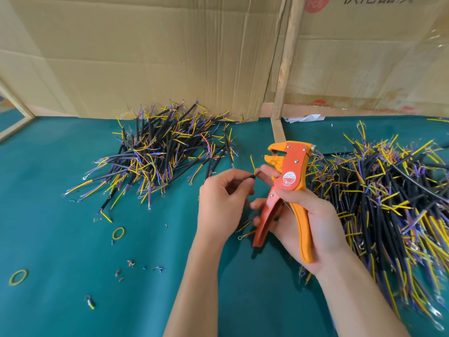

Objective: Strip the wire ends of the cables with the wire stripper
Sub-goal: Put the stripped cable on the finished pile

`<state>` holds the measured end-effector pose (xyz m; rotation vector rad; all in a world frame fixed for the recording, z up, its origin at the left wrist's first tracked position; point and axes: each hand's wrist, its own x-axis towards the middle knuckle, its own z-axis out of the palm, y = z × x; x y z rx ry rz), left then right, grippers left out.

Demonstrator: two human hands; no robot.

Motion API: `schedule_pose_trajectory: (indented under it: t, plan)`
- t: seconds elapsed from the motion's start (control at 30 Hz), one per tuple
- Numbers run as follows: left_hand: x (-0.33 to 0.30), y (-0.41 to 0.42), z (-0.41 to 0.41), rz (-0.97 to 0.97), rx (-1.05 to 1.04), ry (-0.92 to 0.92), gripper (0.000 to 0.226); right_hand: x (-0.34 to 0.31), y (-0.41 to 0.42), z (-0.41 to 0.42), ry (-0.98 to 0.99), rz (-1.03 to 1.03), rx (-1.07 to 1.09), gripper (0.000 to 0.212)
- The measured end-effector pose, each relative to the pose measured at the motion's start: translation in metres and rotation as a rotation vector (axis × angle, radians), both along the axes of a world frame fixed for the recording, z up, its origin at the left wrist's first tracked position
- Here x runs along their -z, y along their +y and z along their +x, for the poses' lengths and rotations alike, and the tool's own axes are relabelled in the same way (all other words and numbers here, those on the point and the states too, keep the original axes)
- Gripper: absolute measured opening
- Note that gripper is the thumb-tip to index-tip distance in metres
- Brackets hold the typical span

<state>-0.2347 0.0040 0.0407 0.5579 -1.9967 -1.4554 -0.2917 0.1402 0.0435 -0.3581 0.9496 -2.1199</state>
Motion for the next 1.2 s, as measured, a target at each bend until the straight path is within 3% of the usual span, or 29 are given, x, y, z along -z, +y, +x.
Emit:
schedule_pose_trajectory:
  t: [0.67,0.83,1.0,1.2]
  plan:
    - [0.0056,-0.0035,-0.0005,0.078,0.014,0.062,0.016,0.0001,-0.0013,0.0017,0.074,0.142,-0.006,0.054]
    - [0.0062,-0.0048,-0.0022,0.073,-0.030,0.057,0.014,-0.0007,0.0021,-0.0012,-0.038,0.074,-0.043,0.046]
    - [0.0068,-0.0064,-0.0033,0.046,-0.097,0.065,0.015,-0.0036,0.0042,-0.0037,-0.139,0.164,-0.046,0.044]
    - [0.0055,-0.0064,-0.0023,0.032,-0.097,0.083,0.016,-0.0071,0.0060,-0.0004,-0.024,0.223,-0.167,0.045]
